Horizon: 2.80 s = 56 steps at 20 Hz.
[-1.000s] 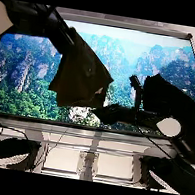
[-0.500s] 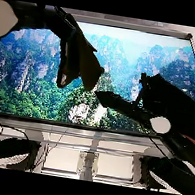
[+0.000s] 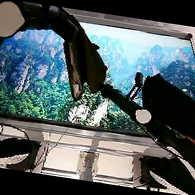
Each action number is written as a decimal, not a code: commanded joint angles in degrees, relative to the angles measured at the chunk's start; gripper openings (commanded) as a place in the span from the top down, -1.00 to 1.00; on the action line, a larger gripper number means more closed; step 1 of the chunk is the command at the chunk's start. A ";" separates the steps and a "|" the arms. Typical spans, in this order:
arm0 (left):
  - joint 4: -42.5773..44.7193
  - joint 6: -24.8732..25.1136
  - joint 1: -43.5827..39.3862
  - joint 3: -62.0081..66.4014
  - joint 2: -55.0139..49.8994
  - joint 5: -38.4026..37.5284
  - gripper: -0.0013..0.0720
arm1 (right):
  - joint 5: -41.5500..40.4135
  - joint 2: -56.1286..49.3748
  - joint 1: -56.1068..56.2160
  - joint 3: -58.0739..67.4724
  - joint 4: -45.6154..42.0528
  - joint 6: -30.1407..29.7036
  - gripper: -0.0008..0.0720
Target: Fold the clothes and pants, and hang the long-sleeved shirts on hangers.
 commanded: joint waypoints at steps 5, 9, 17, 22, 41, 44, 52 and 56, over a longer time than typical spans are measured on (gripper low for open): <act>0.02 -0.02 -0.02 0.07 -0.07 -0.72 0.87 | 3.67 -2.10 -3.76 5.03 -5.86 -0.44 -0.40; 0.04 0.00 -0.02 0.07 -0.07 -3.41 0.87 | 7.50 -7.30 -3.76 10.97 -6.73 -1.07 -0.40; 0.07 0.00 0.00 0.07 -0.07 -4.33 0.87 | 19.39 -18.95 -3.32 17.27 1.40 -1.27 -0.32; 0.33 0.13 0.11 0.07 -0.07 -4.26 0.87 | 18.82 -19.47 -2.56 17.29 3.17 -1.44 0.49; 3.91 0.87 16.11 0.07 3.19 -4.39 0.86 | 33.42 5.25 -11.06 29.53 -15.06 -10.19 0.93; 3.91 2.97 15.45 0.07 6.62 -3.45 0.86 | 35.08 13.33 -15.10 29.53 -21.05 -8.15 0.93; -13.33 1.33 14.97 0.07 17.79 -3.82 0.86 | 35.50 24.90 -17.27 29.77 -23.02 -7.17 0.93; -17.38 -3.98 14.99 0.07 17.97 -10.99 0.86 | 42.69 24.92 -17.27 37.97 -23.02 -4.46 0.94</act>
